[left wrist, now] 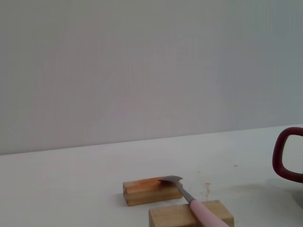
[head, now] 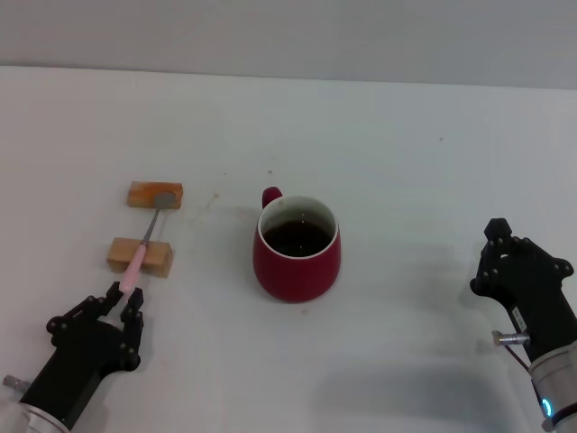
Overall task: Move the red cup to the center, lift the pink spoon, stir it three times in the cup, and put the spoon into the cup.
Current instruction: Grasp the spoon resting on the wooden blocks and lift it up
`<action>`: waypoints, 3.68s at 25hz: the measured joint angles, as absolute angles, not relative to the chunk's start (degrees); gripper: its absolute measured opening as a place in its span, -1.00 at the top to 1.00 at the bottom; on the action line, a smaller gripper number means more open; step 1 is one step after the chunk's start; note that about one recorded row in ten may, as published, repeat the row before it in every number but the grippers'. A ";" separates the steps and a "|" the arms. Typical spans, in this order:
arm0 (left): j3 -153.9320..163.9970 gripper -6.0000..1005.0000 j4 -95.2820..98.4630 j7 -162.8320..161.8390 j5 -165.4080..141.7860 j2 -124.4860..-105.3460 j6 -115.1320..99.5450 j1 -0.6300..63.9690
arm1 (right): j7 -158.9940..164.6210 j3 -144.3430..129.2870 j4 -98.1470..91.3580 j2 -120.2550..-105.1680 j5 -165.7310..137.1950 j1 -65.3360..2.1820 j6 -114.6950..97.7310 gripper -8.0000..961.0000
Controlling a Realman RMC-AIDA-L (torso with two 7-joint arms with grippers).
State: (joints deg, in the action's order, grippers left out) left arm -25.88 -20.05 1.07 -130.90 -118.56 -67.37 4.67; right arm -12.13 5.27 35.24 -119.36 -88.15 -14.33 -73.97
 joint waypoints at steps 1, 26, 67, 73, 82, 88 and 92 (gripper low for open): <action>-25.86 0.81 -20.05 1.05 -130.85 -118.57 -67.36 4.64 | -12.13 5.27 35.24 -119.36 -88.15 -14.33 -73.95 0.99; -25.89 -0.04 -20.39 0.14 -130.72 -118.37 -69.64 4.91 | -12.13 5.27 35.24 -119.36 -88.15 -14.33 -73.82 0.98; -26.26 0.51 -18.70 -0.77 -130.56 -118.50 -69.90 6.62 | -12.13 5.61 35.24 -119.27 -88.15 -14.61 -73.83 0.98; -26.28 0.65 -18.78 -0.94 -130.62 -118.47 -69.99 7.35 | -12.13 5.72 35.10 -119.26 -87.99 -14.78 -73.73 0.99; -26.26 0.65 -19.14 -0.75 -130.92 -118.14 -77.75 9.52 | -12.13 5.95 34.78 -119.34 -88.02 -15.19 -72.40 0.99; -26.75 0.65 -18.85 -1.26 -130.96 -117.80 -83.09 11.83 | -12.13 5.98 34.76 -119.36 -88.13 -15.18 -72.42 0.99; -26.61 0.65 -18.94 -2.26 -130.96 -117.30 -84.95 12.66 | -12.13 6.07 34.97 -119.31 -87.95 -14.44 -74.75 0.99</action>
